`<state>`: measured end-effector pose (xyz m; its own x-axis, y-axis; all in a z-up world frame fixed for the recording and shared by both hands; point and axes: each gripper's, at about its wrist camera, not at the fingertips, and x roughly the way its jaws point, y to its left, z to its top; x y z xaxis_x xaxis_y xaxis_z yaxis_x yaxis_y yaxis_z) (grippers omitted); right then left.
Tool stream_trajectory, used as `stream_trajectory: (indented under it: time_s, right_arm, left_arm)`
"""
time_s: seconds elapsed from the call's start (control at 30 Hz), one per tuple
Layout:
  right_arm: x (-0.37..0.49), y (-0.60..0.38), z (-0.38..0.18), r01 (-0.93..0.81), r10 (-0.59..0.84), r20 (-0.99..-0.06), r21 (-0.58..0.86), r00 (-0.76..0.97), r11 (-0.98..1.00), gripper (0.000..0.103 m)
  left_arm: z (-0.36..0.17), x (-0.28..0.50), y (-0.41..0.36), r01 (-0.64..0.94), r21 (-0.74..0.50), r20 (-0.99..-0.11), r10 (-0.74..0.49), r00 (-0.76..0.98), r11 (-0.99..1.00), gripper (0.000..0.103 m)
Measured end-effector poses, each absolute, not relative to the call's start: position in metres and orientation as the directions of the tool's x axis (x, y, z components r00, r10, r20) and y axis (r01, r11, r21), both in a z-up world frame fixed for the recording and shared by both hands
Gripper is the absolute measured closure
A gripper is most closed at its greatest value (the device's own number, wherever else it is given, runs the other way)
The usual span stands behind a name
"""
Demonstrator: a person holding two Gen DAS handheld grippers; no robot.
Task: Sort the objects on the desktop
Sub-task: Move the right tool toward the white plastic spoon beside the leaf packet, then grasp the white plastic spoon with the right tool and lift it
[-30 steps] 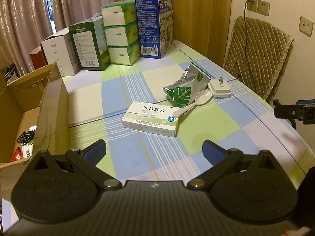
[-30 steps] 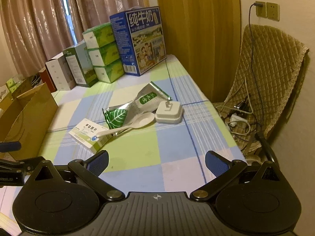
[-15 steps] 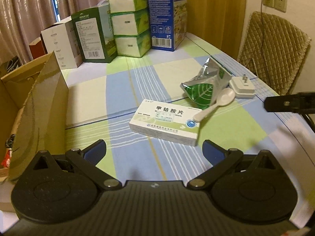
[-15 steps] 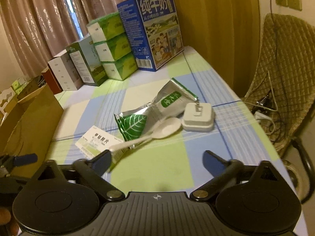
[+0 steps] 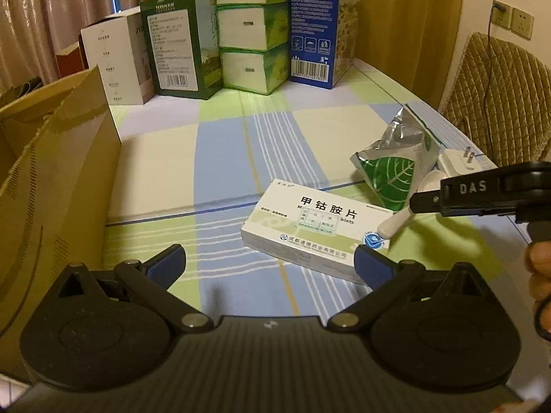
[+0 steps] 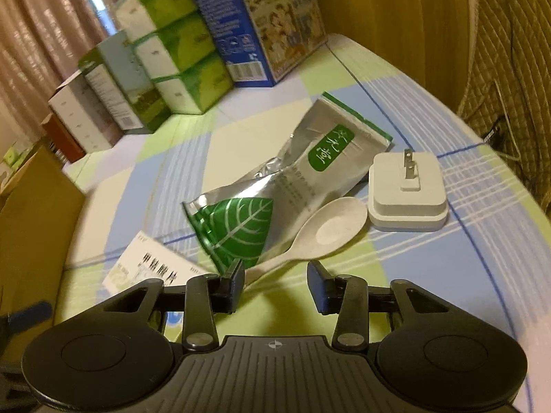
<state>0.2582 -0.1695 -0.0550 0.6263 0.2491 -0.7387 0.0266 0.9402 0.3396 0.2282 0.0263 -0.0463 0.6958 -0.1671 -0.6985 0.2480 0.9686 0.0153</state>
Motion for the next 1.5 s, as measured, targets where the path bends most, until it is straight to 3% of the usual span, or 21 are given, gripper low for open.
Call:
stream_trajectory:
  time_s: [0.23, 0.37, 0.47, 0.5, 0.7, 0.9, 0.97, 1.07, 1.1, 1.5]
  right_arm:
    - [0.270, -0.159, -0.059, 0.046, 0.223, -0.759, 0.316, 0.612, 0.948, 0.066]
    - [0.265, -0.159, -0.060, 0.032, 0.199, -0.775, 0.272, 0.599, 0.962, 0.088]
    - [0.258, -0.164, -0.059, 0.005, 0.199, -0.778, 0.252, 0.596, 0.968, 0.096]
    - [0.256, -0.165, -0.059, -0.007, 0.195, -0.782, 0.237, 0.592, 0.971, 0.103]
    - [0.240, -0.162, -0.060, -0.113, 0.226, -0.796, 0.196, 0.562, 0.974, 0.103]
    - [0.245, -0.177, -0.058, -0.008, 0.244, -0.761, 0.299, 0.601, 0.954, 0.103]
    - [0.249, -0.177, -0.058, 0.005, 0.223, -0.756, 0.286, 0.615, 0.958, 0.094]
    - [0.254, -0.181, -0.059, 0.050, 0.180, -0.742, 0.277, 0.646, 0.960, 0.056]
    - [0.256, -0.182, -0.059, 0.067, 0.162, -0.738, 0.270, 0.655, 0.960, 0.048]
    - [0.274, -0.156, -0.073, 0.003, 0.058, -0.713, 0.084, 0.699, 0.996, 0.047]
  left_arm:
    - [-0.052, 0.235, 0.027, 0.249, -0.004, -0.693, -0.182, 0.697, 0.969, 0.001]
    - [-0.052, 0.234, 0.029, 0.247, -0.010, -0.692, -0.185, 0.698, 0.969, 0.001]
    - [-0.052, 0.233, 0.030, 0.248, -0.012, -0.692, -0.187, 0.697, 0.969, 0.001]
    - [-0.052, 0.233, 0.030, 0.248, -0.014, -0.694, -0.188, 0.695, 0.969, 0.001]
    - [-0.054, 0.228, 0.028, 0.249, -0.019, -0.702, -0.190, 0.687, 0.968, 0.001]
    - [-0.052, 0.223, 0.027, 0.252, -0.019, -0.701, -0.192, 0.686, 0.968, 0.001]
    - [-0.052, 0.224, 0.027, 0.255, -0.019, -0.700, -0.195, 0.687, 0.967, 0.001]
    - [-0.052, 0.226, 0.028, 0.253, -0.025, -0.699, -0.197, 0.687, 0.967, 0.001]
    - [-0.052, 0.226, 0.028, 0.252, -0.027, -0.698, -0.199, 0.688, 0.967, 0.001]
    - [-0.058, 0.227, 0.031, 0.250, -0.040, -0.703, -0.205, 0.681, 0.968, 0.001]
